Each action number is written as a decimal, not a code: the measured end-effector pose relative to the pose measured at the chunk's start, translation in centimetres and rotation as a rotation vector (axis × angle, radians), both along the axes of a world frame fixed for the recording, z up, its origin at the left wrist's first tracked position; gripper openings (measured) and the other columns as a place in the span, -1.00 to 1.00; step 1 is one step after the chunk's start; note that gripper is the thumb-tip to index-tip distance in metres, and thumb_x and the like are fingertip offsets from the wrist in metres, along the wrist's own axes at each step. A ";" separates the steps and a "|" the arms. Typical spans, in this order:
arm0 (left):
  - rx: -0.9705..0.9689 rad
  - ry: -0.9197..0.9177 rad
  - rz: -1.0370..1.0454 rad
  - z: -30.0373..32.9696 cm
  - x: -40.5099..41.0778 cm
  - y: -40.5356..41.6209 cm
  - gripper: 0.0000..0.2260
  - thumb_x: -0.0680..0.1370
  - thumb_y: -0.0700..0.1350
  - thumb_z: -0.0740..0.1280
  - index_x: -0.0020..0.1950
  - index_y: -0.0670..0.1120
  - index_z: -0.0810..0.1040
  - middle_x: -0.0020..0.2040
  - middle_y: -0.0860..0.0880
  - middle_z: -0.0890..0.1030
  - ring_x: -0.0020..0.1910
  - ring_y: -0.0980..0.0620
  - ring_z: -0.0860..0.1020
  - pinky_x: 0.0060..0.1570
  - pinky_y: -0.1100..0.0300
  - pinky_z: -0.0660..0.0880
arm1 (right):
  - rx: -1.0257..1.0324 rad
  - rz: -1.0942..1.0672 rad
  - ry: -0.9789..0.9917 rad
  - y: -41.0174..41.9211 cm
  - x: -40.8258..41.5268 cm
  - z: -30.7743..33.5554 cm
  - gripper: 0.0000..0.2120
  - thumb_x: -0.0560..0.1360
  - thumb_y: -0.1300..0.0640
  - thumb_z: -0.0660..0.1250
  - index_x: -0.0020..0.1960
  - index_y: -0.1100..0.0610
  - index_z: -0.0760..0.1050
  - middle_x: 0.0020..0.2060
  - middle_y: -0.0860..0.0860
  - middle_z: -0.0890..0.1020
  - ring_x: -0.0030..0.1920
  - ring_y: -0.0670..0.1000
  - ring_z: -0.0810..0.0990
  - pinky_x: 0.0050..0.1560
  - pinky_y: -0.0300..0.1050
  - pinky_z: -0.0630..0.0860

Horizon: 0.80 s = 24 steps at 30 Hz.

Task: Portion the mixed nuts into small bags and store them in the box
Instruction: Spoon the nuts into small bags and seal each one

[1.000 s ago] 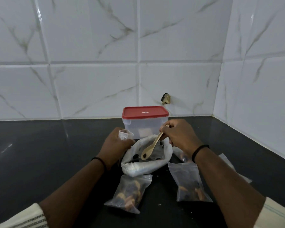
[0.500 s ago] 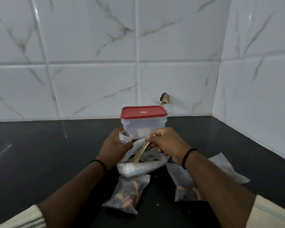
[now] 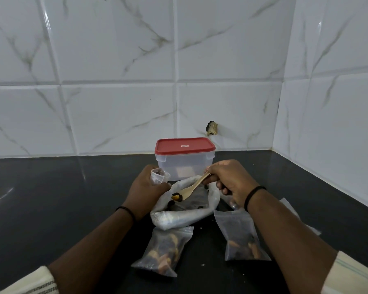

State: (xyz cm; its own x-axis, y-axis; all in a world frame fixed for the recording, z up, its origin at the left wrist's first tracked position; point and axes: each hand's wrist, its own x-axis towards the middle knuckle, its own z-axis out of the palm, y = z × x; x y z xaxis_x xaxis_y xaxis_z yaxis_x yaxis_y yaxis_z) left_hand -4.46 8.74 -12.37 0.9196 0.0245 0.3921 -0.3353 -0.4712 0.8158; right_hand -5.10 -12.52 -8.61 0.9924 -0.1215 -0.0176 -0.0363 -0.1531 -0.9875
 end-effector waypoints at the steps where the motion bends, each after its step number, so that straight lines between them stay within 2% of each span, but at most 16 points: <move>1: 0.001 -0.001 0.000 0.0 0.0 0.0 -0.77 0.46 -0.22 0.43 0.05 -0.04 0.48 -0.11 0.07 0.58 -0.16 0.17 0.53 -0.26 0.30 0.37 | 0.000 -0.013 -0.011 -0.1 0.1 0.0 -0.85 0.54 0.27 0.26 -0.04 0.32 0.57 -0.33 0.17 0.70 -0.51 -0.07 0.23 -0.49 -0.24 0.11; 5: 0.000 0.008 0.001 0.2 -0.1 -0.1 -0.79 0.44 -0.27 0.40 0.00 -0.07 0.47 -0.16 0.05 0.56 -0.22 0.12 0.51 -0.29 0.26 0.36 | 0.052 -0.094 -0.103 -0.2 0.5 -0.2 -0.83 0.56 0.24 0.27 -0.08 0.31 0.60 -0.41 0.10 0.68 -0.53 -0.06 0.29 -0.52 -0.24 0.18; 8: 0.003 0.022 -0.014 0.3 -0.1 -0.1 -0.78 0.42 -0.31 0.38 -0.02 -0.07 0.47 -0.17 0.02 0.56 -0.23 0.10 0.50 -0.30 0.28 0.38 | 0.105 -0.151 -0.217 -0.1 0.5 -0.2 -0.82 0.58 0.20 0.28 -0.10 0.26 0.60 -0.32 0.10 0.71 -0.54 -0.06 0.35 -0.54 -0.23 0.28; 11: 0.018 0.024 -0.030 0.2 -0.1 -0.1 -0.75 0.41 -0.33 0.38 -0.02 -0.05 0.46 -0.18 0.01 0.56 -0.26 0.13 0.50 -0.33 0.35 0.38 | 0.158 -0.181 -0.296 0.3 0.2 0.1 -0.84 0.60 0.17 0.29 -0.06 0.23 0.59 -0.28 0.11 0.72 -0.53 -0.08 0.36 -0.54 -0.23 0.34; 13: 0.032 0.021 -0.037 0.2 0.0 -0.1 -0.74 0.41 -0.32 0.40 -0.04 -0.02 0.45 -0.18 0.03 0.56 -0.26 0.15 0.49 -0.33 0.34 0.36 | 0.171 -0.168 -0.339 0.8 0.0 0.2 -0.85 0.61 0.17 0.30 -0.02 0.23 0.59 -0.23 0.15 0.71 -0.53 -0.09 0.40 -0.53 -0.25 0.37; 17: 0.021 0.018 -0.051 0.1 -0.1 -0.1 -0.73 0.42 -0.27 0.44 -0.02 0.01 0.45 -0.19 0.08 0.55 -0.24 0.18 0.50 -0.30 0.31 0.34 | 0.135 0.015 -0.396 1.6 -0.6 0.1 -0.85 0.60 0.16 0.33 0.04 0.21 0.62 -0.19 0.11 0.68 -0.47 -0.07 0.52 -0.46 -0.19 0.43; 20: 0.020 0.006 -0.053 0.1 -0.1 -0.1 -0.74 0.44 -0.24 0.45 0.02 -0.02 0.46 -0.17 0.08 0.55 -0.22 0.19 0.50 -0.30 0.33 0.33 | 0.086 0.201 -0.412 1.8 -1.0 0.3 -0.87 0.60 0.21 0.32 0.07 0.17 0.64 -0.07 0.12 0.71 -0.37 0.00 0.63 -0.41 -0.16 0.46; 24: 0.023 -0.003 -0.057 0.0 0.0 -0.1 -0.74 0.45 -0.22 0.46 0.02 -0.02 0.45 -0.14 0.07 0.54 -0.20 0.17 0.49 -0.28 0.32 0.32 | 0.049 0.275 -0.413 1.5 -1.0 0.5 -0.83 0.62 0.27 0.27 0.11 0.17 0.62 0.00 0.10 0.71 -0.26 0.02 0.68 -0.36 -0.16 0.50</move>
